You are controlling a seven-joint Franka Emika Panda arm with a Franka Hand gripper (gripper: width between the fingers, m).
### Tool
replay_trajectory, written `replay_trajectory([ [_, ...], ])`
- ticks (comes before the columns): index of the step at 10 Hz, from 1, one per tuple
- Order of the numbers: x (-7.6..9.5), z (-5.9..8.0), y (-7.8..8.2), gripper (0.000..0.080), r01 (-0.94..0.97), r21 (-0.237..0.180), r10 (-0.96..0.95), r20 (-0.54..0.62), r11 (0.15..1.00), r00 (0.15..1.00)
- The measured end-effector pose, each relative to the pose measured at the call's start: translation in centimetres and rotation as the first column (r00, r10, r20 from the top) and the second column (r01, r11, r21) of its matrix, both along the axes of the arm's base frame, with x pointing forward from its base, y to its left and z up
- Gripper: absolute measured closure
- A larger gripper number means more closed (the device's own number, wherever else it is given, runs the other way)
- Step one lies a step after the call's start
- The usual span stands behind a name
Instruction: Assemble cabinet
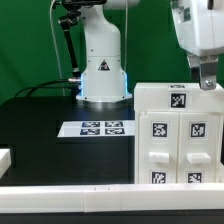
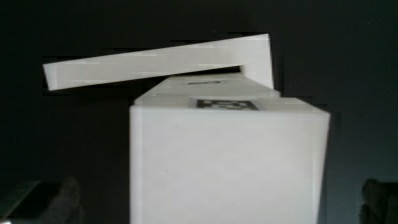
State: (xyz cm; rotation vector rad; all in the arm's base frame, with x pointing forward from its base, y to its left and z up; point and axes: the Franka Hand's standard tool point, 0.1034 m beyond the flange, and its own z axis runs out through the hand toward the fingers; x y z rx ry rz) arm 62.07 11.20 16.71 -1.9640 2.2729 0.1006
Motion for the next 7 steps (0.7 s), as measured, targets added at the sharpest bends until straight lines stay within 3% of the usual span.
replay_trajectory([
  [7,-0.04,-0.03,0.19,0.0003,-0.02,-0.001,0.02,0.002,1.0,1.0],
])
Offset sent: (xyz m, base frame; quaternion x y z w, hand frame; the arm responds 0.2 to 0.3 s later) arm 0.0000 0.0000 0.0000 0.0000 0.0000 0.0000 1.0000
